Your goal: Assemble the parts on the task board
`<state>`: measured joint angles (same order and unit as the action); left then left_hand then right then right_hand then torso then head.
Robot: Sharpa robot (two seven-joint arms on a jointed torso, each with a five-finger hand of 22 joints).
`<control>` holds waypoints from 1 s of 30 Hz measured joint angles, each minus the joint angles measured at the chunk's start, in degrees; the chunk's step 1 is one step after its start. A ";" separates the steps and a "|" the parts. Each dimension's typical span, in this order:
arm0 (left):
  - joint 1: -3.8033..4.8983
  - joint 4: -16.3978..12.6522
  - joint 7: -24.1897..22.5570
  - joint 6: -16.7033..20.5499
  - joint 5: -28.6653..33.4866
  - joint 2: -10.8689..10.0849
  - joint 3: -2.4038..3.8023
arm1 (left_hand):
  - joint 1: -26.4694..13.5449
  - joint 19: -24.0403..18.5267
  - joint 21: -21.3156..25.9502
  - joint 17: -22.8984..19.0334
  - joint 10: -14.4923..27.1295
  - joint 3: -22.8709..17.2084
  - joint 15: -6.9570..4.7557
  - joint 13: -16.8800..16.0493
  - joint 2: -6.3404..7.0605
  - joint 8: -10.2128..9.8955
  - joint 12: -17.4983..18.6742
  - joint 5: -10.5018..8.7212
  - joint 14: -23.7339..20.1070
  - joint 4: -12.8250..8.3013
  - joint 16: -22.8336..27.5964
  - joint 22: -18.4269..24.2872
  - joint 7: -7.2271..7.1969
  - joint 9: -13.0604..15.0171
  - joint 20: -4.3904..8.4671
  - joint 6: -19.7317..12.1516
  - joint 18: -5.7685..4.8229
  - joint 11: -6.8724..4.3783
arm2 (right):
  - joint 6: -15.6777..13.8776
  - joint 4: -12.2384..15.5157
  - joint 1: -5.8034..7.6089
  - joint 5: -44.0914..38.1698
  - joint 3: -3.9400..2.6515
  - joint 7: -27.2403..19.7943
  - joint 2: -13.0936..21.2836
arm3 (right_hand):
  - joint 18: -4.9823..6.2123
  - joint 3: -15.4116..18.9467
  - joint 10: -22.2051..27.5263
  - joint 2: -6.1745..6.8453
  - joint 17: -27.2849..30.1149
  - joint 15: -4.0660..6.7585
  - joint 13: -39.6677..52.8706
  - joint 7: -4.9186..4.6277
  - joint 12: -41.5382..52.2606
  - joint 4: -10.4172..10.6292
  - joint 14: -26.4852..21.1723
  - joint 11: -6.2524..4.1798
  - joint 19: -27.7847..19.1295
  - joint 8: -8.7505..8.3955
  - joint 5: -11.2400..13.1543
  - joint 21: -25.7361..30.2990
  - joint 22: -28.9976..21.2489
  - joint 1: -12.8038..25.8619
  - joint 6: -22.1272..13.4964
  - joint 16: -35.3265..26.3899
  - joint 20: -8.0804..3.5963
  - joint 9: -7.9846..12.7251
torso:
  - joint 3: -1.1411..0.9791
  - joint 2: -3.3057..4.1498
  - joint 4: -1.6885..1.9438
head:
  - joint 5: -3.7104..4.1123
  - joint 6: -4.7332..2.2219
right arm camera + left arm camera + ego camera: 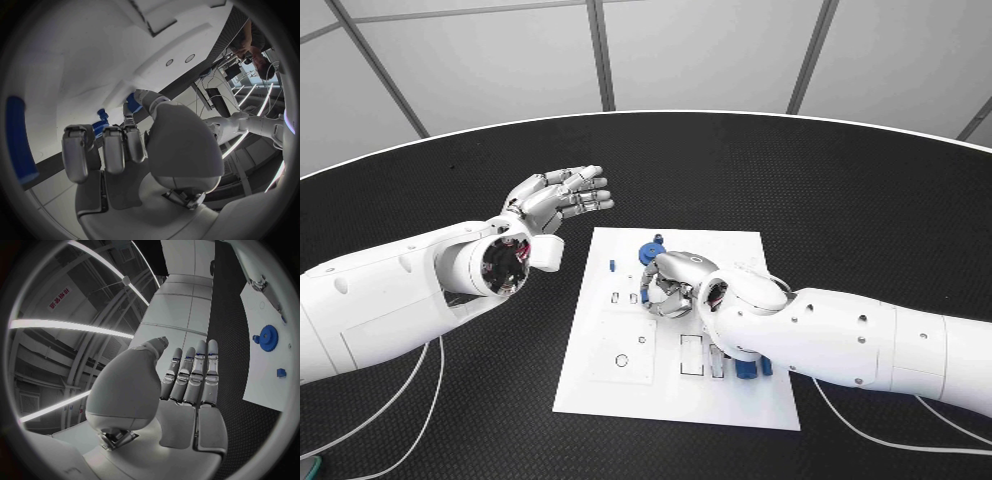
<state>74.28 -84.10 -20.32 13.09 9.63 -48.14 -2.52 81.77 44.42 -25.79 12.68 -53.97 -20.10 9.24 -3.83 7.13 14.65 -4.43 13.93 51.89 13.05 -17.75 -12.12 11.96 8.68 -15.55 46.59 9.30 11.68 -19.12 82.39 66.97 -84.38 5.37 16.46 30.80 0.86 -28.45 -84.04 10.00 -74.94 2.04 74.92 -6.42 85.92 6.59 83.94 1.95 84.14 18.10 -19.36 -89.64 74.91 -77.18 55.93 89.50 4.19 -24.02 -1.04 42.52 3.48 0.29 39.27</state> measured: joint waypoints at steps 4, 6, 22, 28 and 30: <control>0.00 -0.01 0.00 -0.01 0.00 -0.01 0.00 | 0.00 0.00 0.00 0.00 0.00 0.00 0.00 0.00 0.00 0.00 0.00 0.00 0.00 0.00 0.00 0.00 0.00 0.00 0.00 0.00 0.00 0.00 | -0.07 -0.04 0.00 0.00 0.00 0.06 -0.03 | 0.00 0.04 0.00 0.33 0.00 0.00 0.00 -0.11 -0.46 0.04 0.00 0.00 0.00 0.88 0.23 0.00 0.00 0.32 -0.29 0.00 0.00 0.03 | -0.01 -0.01 -0.01 | 0.01 0.02; 0.00 -0.01 0.01 -0.01 0.00 -0.02 0.00 | 0.00 0.00 0.00 0.00 0.00 0.00 0.00 0.00 0.00 0.00 0.00 0.00 0.00 0.00 0.00 0.00 0.00 0.00 0.00 0.00 0.00 0.00 | -0.11 -0.05 0.00 0.00 0.00 0.05 -0.05 | 0.00 0.16 0.00 0.45 0.01 0.00 -0.01 -0.41 -0.66 0.16 0.00 0.00 0.00 1.41 0.23 0.00 0.00 0.44 -0.61 0.00 0.00 0.03 | -0.01 -0.01 -0.01 | 0.01 0.02; 0.00 0.07 0.24 -0.30 0.00 -0.02 0.00 | 0.00 0.00 0.01 0.05 0.00 0.00 -0.21 0.00 0.00 0.00 0.00 0.00 -0.21 0.00 0.28 0.00 0.00 -0.06 0.00 0.00 0.00 0.00 | -0.05 -0.24 0.01 0.00 0.00 0.11 -0.21 | 0.00 0.51 0.06 1.93 0.01 -1.76 -0.01 -2.73 -2.22 0.85 0.16 2.16 -0.19 -2.29 4.70 0.00 0.00 2.86 -5.97 0.00 1.32 1.95 | -0.07 -0.04 -0.03 | 0.04 -0.01; 0.00 0.15 0.36 -0.45 0.00 -0.02 0.00 | 0.00 0.00 0.01 0.05 0.00 0.00 -0.21 0.00 0.00 0.00 0.00 0.00 -0.21 0.00 0.27 -0.04 0.00 -0.06 0.00 0.00 0.00 0.00 | -0.14 -0.26 0.01 0.00 0.00 -0.08 -0.33 | 0.00 0.67 0.88 2.25 0.02 -2.51 -0.01 -3.50 -3.57 1.01 0.06 2.97 -0.20 -3.69 5.46 0.00 0.00 3.17 -8.04 0.00 2.06 2.74 | -0.06 -0.04 -0.01 | 0.04 -0.11; 0.00 0.17 0.39 -0.46 0.00 -0.03 0.00 | 0.00 0.00 0.01 0.05 0.00 0.00 -0.21 0.00 0.00 0.00 0.00 0.00 -0.21 0.00 0.27 -0.04 0.00 -0.05 0.00 0.00 0.00 0.00 | -0.21 -0.23 0.00 0.00 0.00 -0.17 -0.31 | 0.00 0.87 1.45 2.64 0.02 -2.66 -0.02 -3.89 -4.30 1.20 0.04 3.45 -0.02 -4.36 5.60 0.00 0.00 3.52 -8.99 0.00 2.25 3.31 | -0.05 -0.04 0.01 | 0.06 -0.13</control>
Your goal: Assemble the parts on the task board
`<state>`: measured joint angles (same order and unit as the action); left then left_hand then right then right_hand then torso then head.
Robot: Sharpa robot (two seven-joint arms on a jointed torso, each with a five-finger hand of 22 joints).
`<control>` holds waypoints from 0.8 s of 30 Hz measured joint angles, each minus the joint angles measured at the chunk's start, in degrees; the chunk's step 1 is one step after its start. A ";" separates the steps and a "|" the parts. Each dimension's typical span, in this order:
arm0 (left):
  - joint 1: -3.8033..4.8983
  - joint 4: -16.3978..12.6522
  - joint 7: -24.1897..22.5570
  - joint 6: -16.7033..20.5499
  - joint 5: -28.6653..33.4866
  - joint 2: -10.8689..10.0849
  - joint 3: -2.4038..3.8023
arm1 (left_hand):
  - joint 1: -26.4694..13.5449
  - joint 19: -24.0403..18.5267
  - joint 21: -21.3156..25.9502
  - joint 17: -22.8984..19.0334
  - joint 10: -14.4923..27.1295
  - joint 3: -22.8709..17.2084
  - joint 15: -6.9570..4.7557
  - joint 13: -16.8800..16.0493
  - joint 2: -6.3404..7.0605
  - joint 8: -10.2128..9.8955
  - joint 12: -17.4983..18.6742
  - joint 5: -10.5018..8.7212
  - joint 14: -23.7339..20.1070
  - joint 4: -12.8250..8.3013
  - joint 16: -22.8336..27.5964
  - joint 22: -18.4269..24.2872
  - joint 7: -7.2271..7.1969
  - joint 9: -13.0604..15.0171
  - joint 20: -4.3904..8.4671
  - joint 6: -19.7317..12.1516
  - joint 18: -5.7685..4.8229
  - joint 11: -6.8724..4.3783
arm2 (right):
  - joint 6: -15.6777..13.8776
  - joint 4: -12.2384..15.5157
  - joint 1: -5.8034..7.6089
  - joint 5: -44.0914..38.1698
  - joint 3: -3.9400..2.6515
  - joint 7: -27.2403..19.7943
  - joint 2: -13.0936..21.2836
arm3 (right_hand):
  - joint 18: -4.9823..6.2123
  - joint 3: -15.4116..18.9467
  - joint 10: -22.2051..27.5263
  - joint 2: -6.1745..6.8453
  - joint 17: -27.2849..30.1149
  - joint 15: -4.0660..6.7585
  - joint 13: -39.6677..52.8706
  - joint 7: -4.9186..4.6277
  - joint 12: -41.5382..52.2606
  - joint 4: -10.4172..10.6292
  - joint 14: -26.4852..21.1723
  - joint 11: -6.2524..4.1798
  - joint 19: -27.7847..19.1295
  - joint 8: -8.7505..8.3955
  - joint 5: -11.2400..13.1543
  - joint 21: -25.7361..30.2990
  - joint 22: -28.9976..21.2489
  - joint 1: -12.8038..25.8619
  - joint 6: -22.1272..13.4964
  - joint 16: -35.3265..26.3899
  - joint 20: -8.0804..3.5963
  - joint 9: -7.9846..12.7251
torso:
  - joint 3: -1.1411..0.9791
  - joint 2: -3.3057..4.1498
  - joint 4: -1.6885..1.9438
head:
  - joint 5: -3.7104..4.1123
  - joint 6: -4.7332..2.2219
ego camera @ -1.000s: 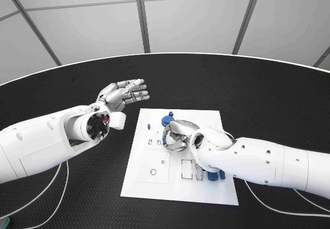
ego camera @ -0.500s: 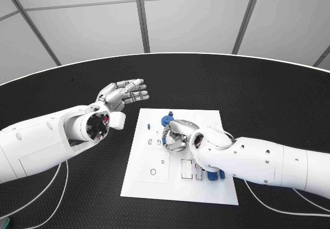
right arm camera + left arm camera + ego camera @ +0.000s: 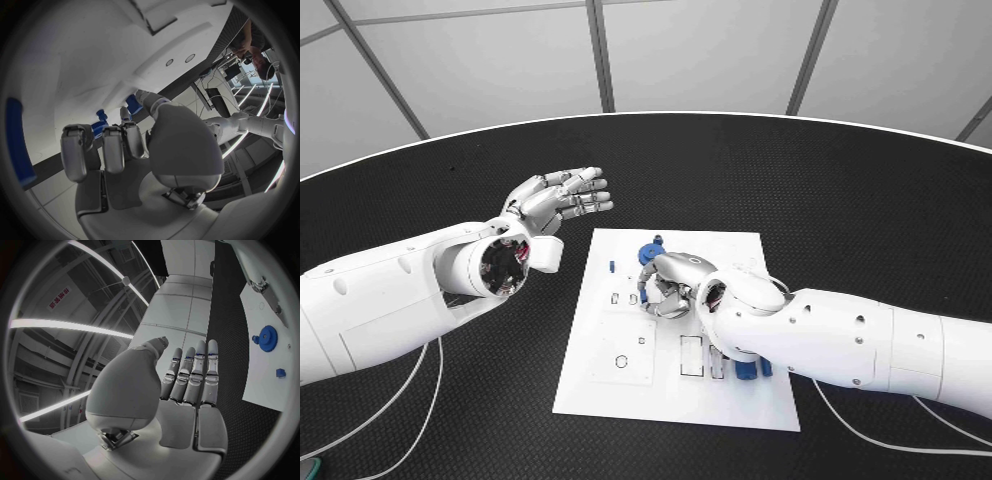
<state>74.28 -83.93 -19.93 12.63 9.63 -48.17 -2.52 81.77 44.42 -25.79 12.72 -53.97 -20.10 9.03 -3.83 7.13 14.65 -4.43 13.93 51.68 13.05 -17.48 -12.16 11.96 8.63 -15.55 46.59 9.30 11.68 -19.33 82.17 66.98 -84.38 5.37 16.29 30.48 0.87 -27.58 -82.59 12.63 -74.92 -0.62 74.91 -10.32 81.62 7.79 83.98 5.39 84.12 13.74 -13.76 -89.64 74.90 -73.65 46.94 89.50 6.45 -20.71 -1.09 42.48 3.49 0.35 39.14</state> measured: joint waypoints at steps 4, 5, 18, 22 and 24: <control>0.00 0.03 0.01 0.01 0.00 -0.02 0.00 | 0.00 0.00 0.00 0.00 0.00 0.00 0.00 0.00 0.00 0.00 0.00 0.00 0.00 0.00 0.00 0.00 0.00 0.00 0.00 0.00 -0.01 0.00 | -0.20 0.13 0.00 0.00 0.00 -0.13 0.06 | 0.00 0.97 0.66 0.33 0.00 -0.37 0.00 -0.20 -0.68 0.32 0.00 0.28 -0.18 -0.48 1.20 0.00 0.00 -0.33 -1.01 0.00 0.21 0.31 | 0.00 0.00 -0.01 | 0.01 -0.02; 0.00 0.03 0.01 0.02 0.00 -0.02 0.00 | 0.00 0.00 0.00 0.00 0.00 0.00 0.00 0.00 0.00 0.00 0.00 0.00 0.00 0.00 0.00 0.00 0.00 0.00 0.00 0.00 0.00 0.00 | -0.26 0.18 0.00 0.00 0.00 -0.15 0.09 | 0.00 1.31 0.85 0.57 0.00 -0.37 0.00 -0.20 -0.78 0.34 0.00 0.23 -0.16 -0.54 1.20 0.00 0.00 -0.20 -1.01 0.00 0.24 0.38 | 0.01 0.00 -0.01 | 0.01 -0.03; -0.01 0.33 1.84 -0.66 -2.18 -0.14 -0.01 | 0.00 0.00 -0.46 0.25 -0.54 -0.32 -0.01 0.00 0.00 0.00 0.26 0.00 0.02 0.00 -0.02 -0.11 -0.04 0.01 0.00 0.38 0.00 -0.01 | -8.45 6.56 0.05 0.35 -0.07 -4.47 4.97 | 0.00 5.85 1.23 0.73 0.01 -0.57 0.04 -0.52 -0.91 1.57 0.21 0.44 -0.19 -0.98 1.20 0.00 0.00 -0.33 -1.73 -0.32 0.64 1.08 | -0.02 -0.06 -0.03 | 0.09 -0.29; -0.02 1.19 6.04 -3.08 -7.08 -0.09 -0.01 | -0.72 1.78 -3.23 1.97 -4.93 -0.84 -1.57 -0.58 0.73 0.01 -1.23 0.00 5.09 0.14 -3.40 -1.36 0.28 0.06 1.03 1.72 0.66 -1.35 | -13.56 11.76 0.88 4.60 -0.24 -10.54 9.89 | 0.00 6.32 1.29 -0.33 0.01 -0.58 0.04 -0.13 -0.91 1.87 0.21 0.38 -0.19 -0.45 0.76 0.00 0.00 -1.55 -0.46 -0.90 0.63 1.08 | -0.09 -0.32 -0.26 | -0.15 -0.43; -0.02 1.70 8.49 -4.58 -9.92 0.03 -0.01 | -1.42 4.62 -6.47 4.27 -8.94 -1.43 -3.37 -1.14 1.42 0.94 -2.64 0.00 10.35 0.16 -7.74 -2.97 0.47 0.41 2.41 3.58 0.68 -2.76 | -14.82 13.88 1.49 7.41 -0.29 -12.63 12.27 | 0.00 6.47 1.43 -0.53 0.01 -0.58 0.04 0.02 -0.91 2.02 0.21 0.23 -0.19 -0.20 0.48 0.00 0.00 -1.75 0.04 -0.99 0.64 1.08 | -0.15 -0.52 -0.40 | -0.27 -0.48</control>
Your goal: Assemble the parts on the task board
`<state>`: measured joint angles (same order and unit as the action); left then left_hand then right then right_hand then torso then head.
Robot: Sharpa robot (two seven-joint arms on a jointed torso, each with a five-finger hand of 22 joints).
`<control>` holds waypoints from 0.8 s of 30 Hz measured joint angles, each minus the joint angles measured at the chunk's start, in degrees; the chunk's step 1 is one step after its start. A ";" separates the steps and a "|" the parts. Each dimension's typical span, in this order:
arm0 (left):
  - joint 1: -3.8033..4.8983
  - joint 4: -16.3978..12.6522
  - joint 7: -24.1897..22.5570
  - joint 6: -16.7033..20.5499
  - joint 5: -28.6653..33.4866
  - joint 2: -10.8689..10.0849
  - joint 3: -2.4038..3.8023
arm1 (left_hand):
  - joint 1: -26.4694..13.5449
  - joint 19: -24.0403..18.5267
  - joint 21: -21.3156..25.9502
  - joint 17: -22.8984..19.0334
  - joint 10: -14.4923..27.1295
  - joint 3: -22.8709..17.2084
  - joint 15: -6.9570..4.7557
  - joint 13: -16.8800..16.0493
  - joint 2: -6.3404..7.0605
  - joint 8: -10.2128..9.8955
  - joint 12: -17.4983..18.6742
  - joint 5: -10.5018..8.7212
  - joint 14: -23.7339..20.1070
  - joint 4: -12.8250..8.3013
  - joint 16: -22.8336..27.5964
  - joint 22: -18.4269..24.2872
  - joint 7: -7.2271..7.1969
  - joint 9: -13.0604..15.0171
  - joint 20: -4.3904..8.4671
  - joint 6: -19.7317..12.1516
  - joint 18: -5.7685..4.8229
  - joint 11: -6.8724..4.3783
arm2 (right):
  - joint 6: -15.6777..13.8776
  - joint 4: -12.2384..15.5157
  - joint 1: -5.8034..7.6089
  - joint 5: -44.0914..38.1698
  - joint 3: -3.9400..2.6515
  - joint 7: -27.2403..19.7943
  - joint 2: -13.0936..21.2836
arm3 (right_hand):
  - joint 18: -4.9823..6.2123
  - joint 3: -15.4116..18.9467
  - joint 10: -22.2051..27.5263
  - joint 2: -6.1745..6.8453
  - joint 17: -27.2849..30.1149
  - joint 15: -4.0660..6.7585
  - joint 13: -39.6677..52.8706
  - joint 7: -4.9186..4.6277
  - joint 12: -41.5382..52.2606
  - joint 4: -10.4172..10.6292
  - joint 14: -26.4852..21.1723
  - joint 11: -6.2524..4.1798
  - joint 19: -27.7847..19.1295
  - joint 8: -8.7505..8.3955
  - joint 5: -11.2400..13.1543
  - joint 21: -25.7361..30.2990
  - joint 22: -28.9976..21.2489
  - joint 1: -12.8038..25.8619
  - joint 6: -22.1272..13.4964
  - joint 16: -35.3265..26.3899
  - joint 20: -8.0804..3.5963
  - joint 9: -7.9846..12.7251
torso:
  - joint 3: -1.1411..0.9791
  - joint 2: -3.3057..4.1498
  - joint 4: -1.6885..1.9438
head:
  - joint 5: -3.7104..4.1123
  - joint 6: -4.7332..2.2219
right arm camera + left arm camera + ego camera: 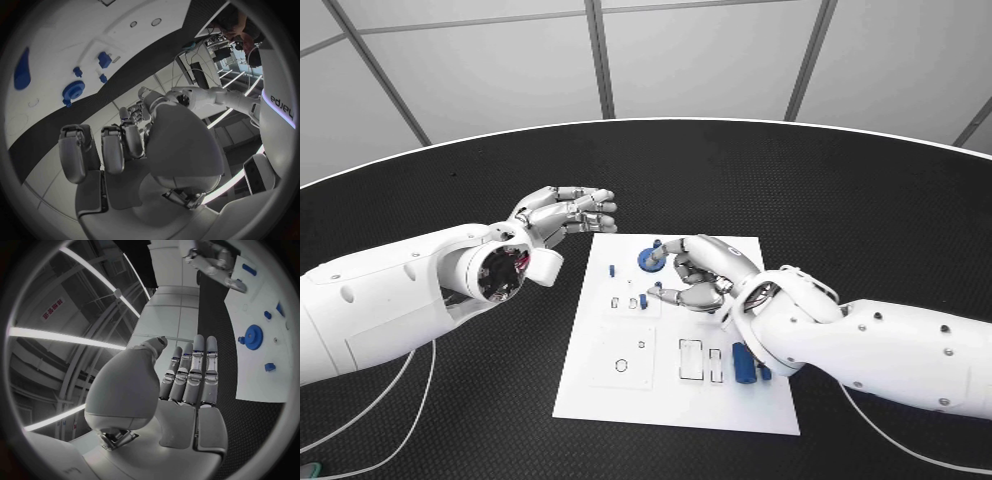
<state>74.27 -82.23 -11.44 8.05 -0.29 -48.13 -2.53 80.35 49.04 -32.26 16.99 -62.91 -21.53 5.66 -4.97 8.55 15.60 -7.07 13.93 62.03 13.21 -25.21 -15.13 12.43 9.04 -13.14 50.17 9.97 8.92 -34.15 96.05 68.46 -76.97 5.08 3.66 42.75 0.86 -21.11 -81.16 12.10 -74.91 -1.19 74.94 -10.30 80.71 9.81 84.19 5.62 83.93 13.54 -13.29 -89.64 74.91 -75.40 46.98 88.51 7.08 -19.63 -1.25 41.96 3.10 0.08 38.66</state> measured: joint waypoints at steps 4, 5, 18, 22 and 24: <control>0.00 1.43 6.22 -4.63 -7.15 0.63 0.00 | -0.62 4.93 -8.98 7.87 -5.18 -2.15 -2.89 -0.97 0.62 1.46 -0.99 -0.38 7.13 0.13 -12.92 -4.94 -1.72 1.32 3.64 2.83 0.16 -2.19 | -1.72 4.24 1.04 5.31 -0.05 -1.88 5.55 | 0.00 0.20 0.55 -0.01 0.00 0.00 0.00 0.17 -1.08 0.55 0.00 -0.55 0.00 0.34 -2.37 0.00 0.00 0.00 0.63 -0.68 0.00 0.16 | -0.18 -0.47 -0.20 | -0.07 -0.01; 0.00 1.74 7.18 -5.38 -8.39 0.79 0.00 | -0.62 5.39 -10.39 9.22 -5.79 -2.44 -3.20 -1.18 0.62 1.60 -1.17 -0.51 7.74 -0.02 -15.07 -5.75 -1.91 1.53 4.10 3.02 0.19 -2.51 | -1.95 4.82 1.14 5.87 -0.06 -2.00 6.42 | 0.00 0.12 0.61 -0.01 0.00 0.00 0.00 0.17 -1.12 0.63 0.00 -0.61 0.00 0.34 -2.56 0.00 0.00 0.00 0.63 -0.68 0.00 0.16 | -0.19 -0.50 -0.20 | -0.07 -0.01; 1.05 6.54 25.63 -11.53 -31.36 4.52 0.03 | -7.94 15.52 -40.85 54.58 -6.41 2.91 -7.17 -30.79 0.82 10.52 -35.35 -0.51 21.53 3.33 -56.85 -35.99 -6.10 13.31 8.39 3.63 -2.03 -7.12 | -4.29 9.02 1.70 8.97 -0.06 -1.00 19.67 | 0.00 1.98 0.40 0.61 0.01 0.48 -0.01 0.98 -1.12 2.79 -0.11 -0.82 0.23 1.40 -2.69 0.00 0.00 0.15 2.27 -1.01 -0.23 0.21 | -0.98 -2.21 -0.70 | -0.93 1.01; 1.59 8.35 32.01 -13.05 -36.83 6.72 0.03 | -13.10 21.03 -45.60 57.88 -9.33 4.76 -7.68 -45.04 -0.53 13.58 -49.89 -0.51 22.03 3.58 -59.79 -44.50 -6.80 17.71 9.03 2.94 -3.45 -7.71 | -4.46 8.76 1.72 9.06 -0.06 -0.02 20.26 | 0.00 2.27 0.40 0.84 0.01 0.61 -0.01 1.09 -1.12 3.08 -0.24 -0.82 0.09 1.50 -2.69 0.00 0.00 0.38 2.37 -1.01 -0.38 0.21 | -1.16 -2.59 -0.70 | -1.19 1.38; 1.71 9.07 34.71 -13.94 -38.66 7.82 0.03 | -13.85 23.42 -47.17 57.97 -10.53 5.57 -7.68 -49.24 -0.80 14.64 -53.91 -0.51 22.03 3.62 -60.60 -47.80 -7.01 19.24 9.38 2.73 -3.73 -7.94 | -4.46 8.64 1.73 9.08 -0.06 0.94 20.25 | 0.01 2.35 0.40 0.83 0.01 0.61 -0.01 1.29 -1.12 3.35 -0.24 -0.82 0.02 1.68 -2.69 0.00 0.00 0.37 2.57 -1.01 -0.45 0.21 | -1.20 -2.72 -0.69 | -1.30 1.53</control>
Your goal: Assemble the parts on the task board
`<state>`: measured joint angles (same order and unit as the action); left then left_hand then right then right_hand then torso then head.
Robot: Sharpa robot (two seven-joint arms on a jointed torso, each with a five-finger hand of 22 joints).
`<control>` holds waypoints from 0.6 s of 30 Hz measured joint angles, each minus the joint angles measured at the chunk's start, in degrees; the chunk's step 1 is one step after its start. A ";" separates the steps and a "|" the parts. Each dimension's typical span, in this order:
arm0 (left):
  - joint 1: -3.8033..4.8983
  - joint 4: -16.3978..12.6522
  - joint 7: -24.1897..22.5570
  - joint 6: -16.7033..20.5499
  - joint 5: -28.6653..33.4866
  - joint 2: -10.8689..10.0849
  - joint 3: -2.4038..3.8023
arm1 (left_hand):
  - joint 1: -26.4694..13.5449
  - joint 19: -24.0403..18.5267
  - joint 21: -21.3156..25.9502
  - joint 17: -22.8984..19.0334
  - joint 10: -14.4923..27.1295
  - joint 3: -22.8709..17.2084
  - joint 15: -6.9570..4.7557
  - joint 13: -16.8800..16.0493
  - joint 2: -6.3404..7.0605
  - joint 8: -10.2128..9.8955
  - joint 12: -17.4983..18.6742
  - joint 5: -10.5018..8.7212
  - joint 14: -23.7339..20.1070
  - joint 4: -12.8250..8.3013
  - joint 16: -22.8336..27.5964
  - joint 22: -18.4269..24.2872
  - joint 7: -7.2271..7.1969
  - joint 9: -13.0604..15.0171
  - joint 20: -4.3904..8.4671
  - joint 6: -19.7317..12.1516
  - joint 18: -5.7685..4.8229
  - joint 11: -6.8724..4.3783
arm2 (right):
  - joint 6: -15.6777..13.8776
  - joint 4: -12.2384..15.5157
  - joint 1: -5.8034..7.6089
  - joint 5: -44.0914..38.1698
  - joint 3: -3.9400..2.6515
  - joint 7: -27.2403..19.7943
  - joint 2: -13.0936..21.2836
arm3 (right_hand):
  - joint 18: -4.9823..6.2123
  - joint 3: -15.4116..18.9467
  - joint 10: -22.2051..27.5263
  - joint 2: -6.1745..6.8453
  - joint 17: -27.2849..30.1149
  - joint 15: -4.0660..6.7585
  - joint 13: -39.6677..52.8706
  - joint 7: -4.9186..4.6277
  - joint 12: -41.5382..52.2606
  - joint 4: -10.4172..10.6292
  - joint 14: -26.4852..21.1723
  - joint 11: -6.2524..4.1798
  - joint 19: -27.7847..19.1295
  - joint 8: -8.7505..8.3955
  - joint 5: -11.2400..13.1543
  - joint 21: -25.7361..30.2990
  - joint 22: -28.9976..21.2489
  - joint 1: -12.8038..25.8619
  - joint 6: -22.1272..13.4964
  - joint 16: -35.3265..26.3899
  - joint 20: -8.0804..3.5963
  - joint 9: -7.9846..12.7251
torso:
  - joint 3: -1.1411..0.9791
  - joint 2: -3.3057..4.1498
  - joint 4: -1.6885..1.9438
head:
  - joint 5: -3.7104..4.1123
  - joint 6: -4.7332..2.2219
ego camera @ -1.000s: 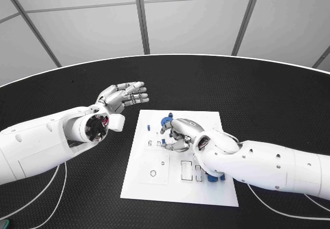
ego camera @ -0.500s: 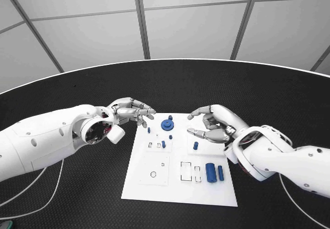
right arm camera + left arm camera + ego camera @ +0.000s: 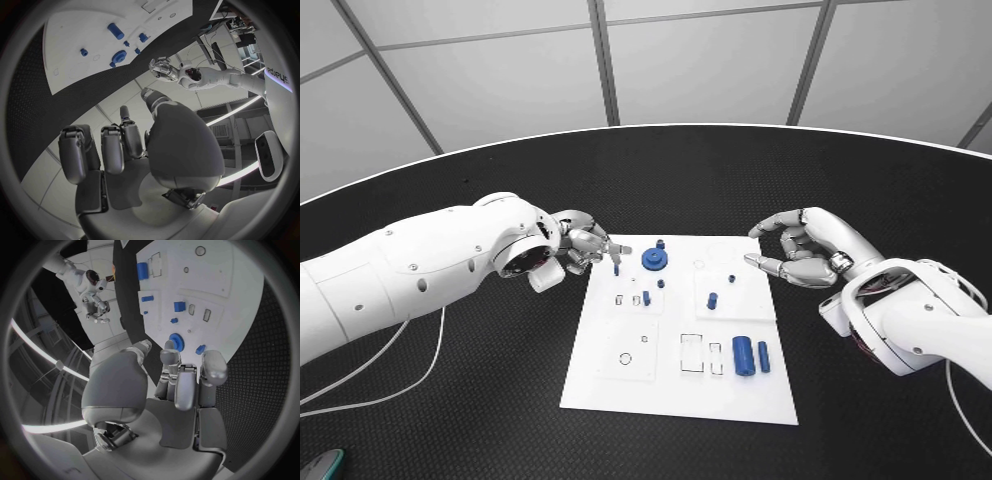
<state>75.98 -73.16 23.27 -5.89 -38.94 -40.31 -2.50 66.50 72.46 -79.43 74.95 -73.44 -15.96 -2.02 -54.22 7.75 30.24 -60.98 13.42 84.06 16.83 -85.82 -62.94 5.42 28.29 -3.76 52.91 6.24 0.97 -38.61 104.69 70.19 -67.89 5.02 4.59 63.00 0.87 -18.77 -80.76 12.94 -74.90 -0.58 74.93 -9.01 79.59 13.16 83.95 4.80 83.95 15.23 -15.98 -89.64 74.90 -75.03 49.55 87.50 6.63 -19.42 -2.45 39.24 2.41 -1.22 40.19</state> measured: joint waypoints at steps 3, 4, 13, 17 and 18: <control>0.11 0.63 4.24 -1.53 -1.66 1.77 0.00 | -0.35 2.11 -1.09 0.00 -0.08 0.64 0.00 -2.20 0.35 0.61 -2.11 0.00 0.00 -0.14 -0.41 -2.60 -0.11 1.40 0.27 -0.71 -0.65 -0.08 | -0.14 -0.27 0.00 0.02 0.00 2.59 -0.02 | 0.00 0.93 -0.12 0.23 0.00 0.00 0.00 0.00 0.00 1.05 0.00 -0.12 0.00 0.04 0.59 0.24 0.00 0.22 0.00 -0.33 0.00 0.11 | -0.03 -0.14 0.03 | -0.10 0.19; 0.13 0.72 5.79 -2.14 -2.03 2.43 0.00 | -0.35 3.04 -1.58 0.00 -0.08 0.80 -0.03 -2.78 0.35 0.91 -2.65 0.00 -0.03 0.03 -0.45 -3.77 -0.10 1.81 0.33 -1.12 -0.99 -0.08 | -0.18 -0.41 0.01 0.02 0.00 3.54 -0.02 | 0.00 1.23 -0.21 0.23 0.00 0.00 0.00 0.00 0.00 1.35 0.00 -0.20 0.00 0.04 0.83 0.33 0.00 0.22 0.00 -0.33 0.00 0.11 | -0.03 -0.19 0.05 | -0.16 0.26; 0.19 2.88 12.34 -5.30 -5.79 7.23 -0.05 | -0.95 8.85 -4.69 -0.01 -0.07 1.99 -0.43 -4.55 -0.25 2.84 -4.55 -0.36 -0.02 -0.07 -0.71 -11.46 -0.43 4.59 0.85 -1.84 -2.55 -0.07 | 0.03 -0.84 0.01 0.03 0.01 6.62 -0.24 | 0.00 1.76 -0.21 0.53 0.00 0.19 -0.01 0.00 0.00 1.88 0.20 -0.20 0.00 0.27 0.84 0.33 0.00 -0.08 0.00 -0.33 0.00 0.17 | -0.12 -0.08 -0.04 | -0.60 0.40; 0.19 4.16 13.79 -6.20 -6.80 9.36 -0.11 | -1.07 9.22 -4.76 -0.01 -0.08 2.21 -0.43 -5.08 -0.37 3.33 -5.08 -0.48 -0.02 0.01 -0.71 -12.01 -0.52 5.28 1.08 -1.93 -2.72 -0.08 | 0.20 -0.95 0.01 0.03 0.01 7.04 -0.37 | 0.00 2.08 -0.21 0.75 -0.03 0.19 -0.01 0.21 0.00 2.20 0.20 -0.20 0.21 0.50 0.69 0.33 0.00 -0.32 0.20 -0.33 -0.21 0.17 | -0.18 0.07 -0.10 | -0.62 0.43; 0.19 4.39 14.12 -6.50 -6.91 9.76 -0.11 | -1.24 9.48 -4.98 -0.01 -0.20 2.37 -0.43 -5.20 -0.54 3.33 -5.15 -0.71 -0.02 -0.15 -0.71 -12.01 -0.52 5.45 1.01 -1.93 -2.72 -0.20 | 0.23 -0.98 0.01 0.03 0.01 7.09 -0.42 | -0.01 2.15 -0.20 0.74 -0.04 0.19 -0.01 0.21 0.00 2.27 0.20 -0.20 0.21 0.50 0.50 0.33 0.00 -0.34 0.20 -0.33 -0.21 0.17 | -0.17 0.09 -0.10 | -0.63 0.43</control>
<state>76.16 -68.77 37.39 -12.39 -45.86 -30.55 -2.61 65.26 81.95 -84.41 74.94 -73.64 -13.59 -2.45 -59.41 7.21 33.57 -66.12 12.71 84.04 16.68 -86.53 -74.95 4.89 33.73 -2.75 50.98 3.52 0.78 -38.37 103.71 70.20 -67.86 5.03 11.68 62.58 0.87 -16.62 -80.97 13.68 -74.95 -0.39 74.92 -8.80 79.60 15.43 84.15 4.60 84.16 15.73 -15.48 -89.31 74.90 -75.36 49.75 87.17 6.43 -19.25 -2.62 39.33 2.31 -1.85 40.63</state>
